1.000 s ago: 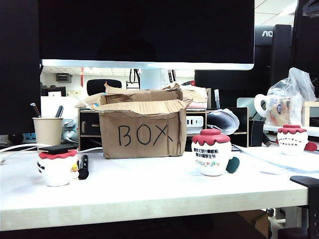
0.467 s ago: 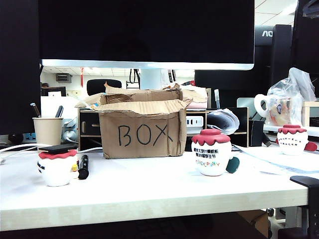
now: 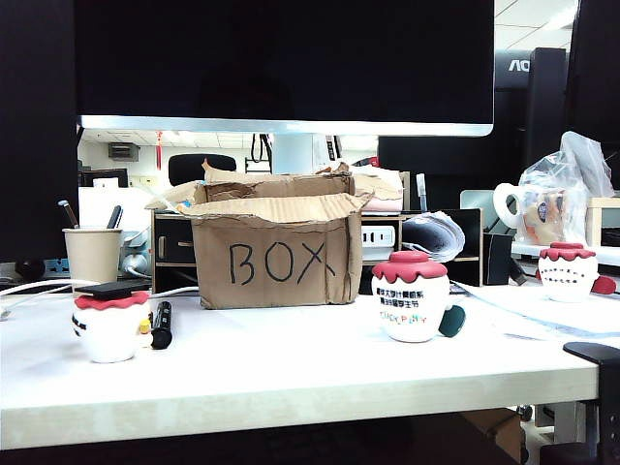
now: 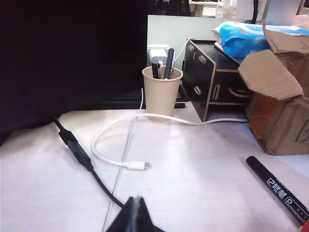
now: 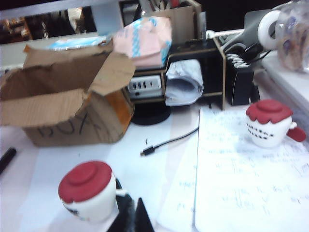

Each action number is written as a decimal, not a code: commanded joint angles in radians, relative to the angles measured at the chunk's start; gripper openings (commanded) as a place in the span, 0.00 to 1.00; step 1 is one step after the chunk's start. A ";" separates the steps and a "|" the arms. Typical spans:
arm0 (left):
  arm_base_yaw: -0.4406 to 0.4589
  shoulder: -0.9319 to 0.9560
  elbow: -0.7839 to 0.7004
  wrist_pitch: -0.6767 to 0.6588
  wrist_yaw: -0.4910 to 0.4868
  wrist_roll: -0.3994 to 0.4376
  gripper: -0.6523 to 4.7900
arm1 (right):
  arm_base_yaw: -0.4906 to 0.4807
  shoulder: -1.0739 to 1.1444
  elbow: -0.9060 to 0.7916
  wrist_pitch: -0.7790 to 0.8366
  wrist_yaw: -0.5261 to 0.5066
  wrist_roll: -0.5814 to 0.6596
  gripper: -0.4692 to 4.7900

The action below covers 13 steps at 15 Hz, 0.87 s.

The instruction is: Put the doll that is least similar in color compared to the others into the paper box.

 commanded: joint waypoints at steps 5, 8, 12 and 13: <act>0.002 0.000 0.001 0.013 0.004 0.000 0.11 | -0.125 -0.023 -0.063 0.072 -0.013 0.003 0.08; 0.002 0.000 0.001 0.013 0.005 0.000 0.11 | -0.205 -0.047 -0.063 0.080 -0.147 -0.014 0.08; 0.002 0.000 0.001 0.013 0.004 0.000 0.11 | -0.257 -0.047 -0.063 0.047 -0.247 -0.023 0.08; 0.002 0.000 0.001 0.013 0.004 0.000 0.11 | -0.269 -0.047 -0.063 0.046 -0.250 -0.023 0.08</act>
